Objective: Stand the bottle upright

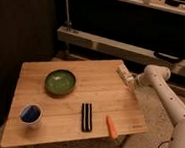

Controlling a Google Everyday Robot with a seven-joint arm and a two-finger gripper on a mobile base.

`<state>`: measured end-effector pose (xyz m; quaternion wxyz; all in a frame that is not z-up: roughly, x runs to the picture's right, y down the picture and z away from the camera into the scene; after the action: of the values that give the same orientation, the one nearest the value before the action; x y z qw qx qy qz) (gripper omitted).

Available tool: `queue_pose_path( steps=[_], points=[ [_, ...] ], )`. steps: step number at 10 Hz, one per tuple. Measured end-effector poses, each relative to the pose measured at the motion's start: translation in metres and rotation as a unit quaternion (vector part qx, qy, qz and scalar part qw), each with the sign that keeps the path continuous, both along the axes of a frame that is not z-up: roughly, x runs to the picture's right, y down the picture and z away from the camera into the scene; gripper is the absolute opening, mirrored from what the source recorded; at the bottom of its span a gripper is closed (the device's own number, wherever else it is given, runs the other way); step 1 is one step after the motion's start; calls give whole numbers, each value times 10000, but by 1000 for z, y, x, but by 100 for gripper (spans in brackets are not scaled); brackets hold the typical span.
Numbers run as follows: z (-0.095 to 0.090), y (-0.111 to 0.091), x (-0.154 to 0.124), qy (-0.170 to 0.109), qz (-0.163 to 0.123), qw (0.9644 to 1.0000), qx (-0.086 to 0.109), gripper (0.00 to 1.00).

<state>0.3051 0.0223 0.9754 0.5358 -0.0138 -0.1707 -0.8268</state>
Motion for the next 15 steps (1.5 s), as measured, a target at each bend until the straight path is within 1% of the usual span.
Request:
queue_pose_path(
  steps=[1, 2, 3, 6, 7, 8, 11, 14, 15],
  points=[
    [1, 0, 0, 5, -4, 10000, -11, 41],
    [2, 0, 0, 14, -6, 10000, -14, 29],
    [3, 0, 0, 28, 3, 10000, -24, 25],
    [5, 0, 0, 88, 40, 9999, -61, 25],
    [4, -1, 1, 116, 19, 9999, -38, 25],
    [-1, -7, 0, 128, -15, 9999, 20, 25],
    [-29, -37, -8, 86, -169, 9995, 264, 25],
    [-42, -51, -18, -23, -374, 9982, 465, 25],
    [-45, -54, -21, -44, -422, 9978, 504, 24]
  ],
)
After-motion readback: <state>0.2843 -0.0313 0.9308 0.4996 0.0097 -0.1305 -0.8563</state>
